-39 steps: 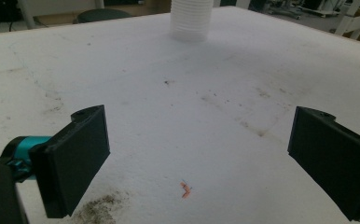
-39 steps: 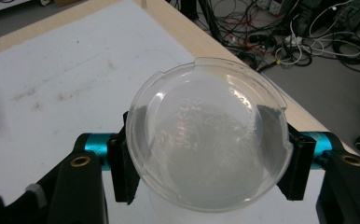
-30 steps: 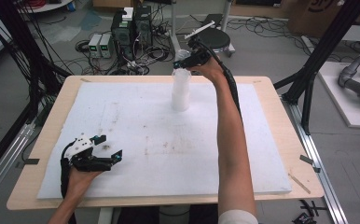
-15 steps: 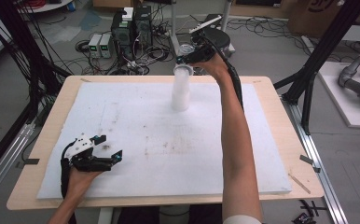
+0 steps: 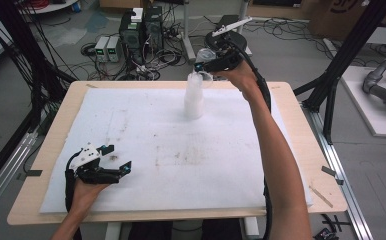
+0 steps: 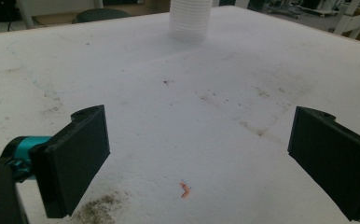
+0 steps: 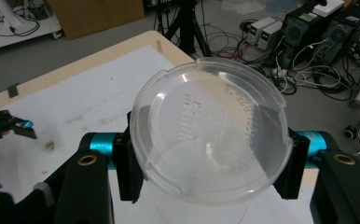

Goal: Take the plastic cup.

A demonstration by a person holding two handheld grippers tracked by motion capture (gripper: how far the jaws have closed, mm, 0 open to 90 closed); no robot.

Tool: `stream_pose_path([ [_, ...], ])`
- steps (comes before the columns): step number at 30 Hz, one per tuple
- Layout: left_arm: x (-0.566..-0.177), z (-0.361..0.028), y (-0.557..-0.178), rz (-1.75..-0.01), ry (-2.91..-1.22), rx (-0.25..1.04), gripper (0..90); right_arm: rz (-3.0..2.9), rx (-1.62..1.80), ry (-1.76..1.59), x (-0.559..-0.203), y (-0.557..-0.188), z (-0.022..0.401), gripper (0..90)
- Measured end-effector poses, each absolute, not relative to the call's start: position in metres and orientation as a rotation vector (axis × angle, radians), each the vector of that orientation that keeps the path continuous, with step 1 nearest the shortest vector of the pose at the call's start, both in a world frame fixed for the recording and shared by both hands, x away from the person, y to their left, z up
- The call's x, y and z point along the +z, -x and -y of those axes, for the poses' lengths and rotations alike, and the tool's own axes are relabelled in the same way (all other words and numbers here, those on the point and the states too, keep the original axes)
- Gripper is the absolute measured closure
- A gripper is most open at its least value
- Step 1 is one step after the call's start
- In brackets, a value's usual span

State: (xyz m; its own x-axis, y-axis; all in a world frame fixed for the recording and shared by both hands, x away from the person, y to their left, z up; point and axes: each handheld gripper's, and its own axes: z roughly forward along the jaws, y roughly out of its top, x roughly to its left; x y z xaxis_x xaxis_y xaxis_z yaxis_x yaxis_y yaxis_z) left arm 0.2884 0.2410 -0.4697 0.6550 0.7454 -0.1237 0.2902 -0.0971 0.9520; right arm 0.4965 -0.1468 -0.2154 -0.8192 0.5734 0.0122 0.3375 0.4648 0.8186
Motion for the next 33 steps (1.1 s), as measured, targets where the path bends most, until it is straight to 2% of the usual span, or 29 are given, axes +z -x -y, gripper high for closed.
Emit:
stream_pose_path([
  [8, -0.470, -0.240, -0.288, -0.845, -1.681, 0.472, 5.2, -2.466, 1.323, -0.686, -0.206, -0.443, 0.153, 40.5],
  [15, -0.470, -0.240, -0.288, -0.844, -1.682, 0.472, 5.2, -2.497, 1.374, -0.636, -0.210, -0.411, 0.159, 41.1],
  [26, -0.470, -0.241, -0.288, -0.847, -1.681, 0.469, 5.2, -2.516, 1.450, -0.533, -0.227, -0.362, 0.167, 41.2],
  [33, -0.470, -0.241, -0.288, -0.838, -1.680, 0.467, 5.2, -2.544, 1.487, -0.497, -0.252, -0.344, 0.163, 41.4],
])
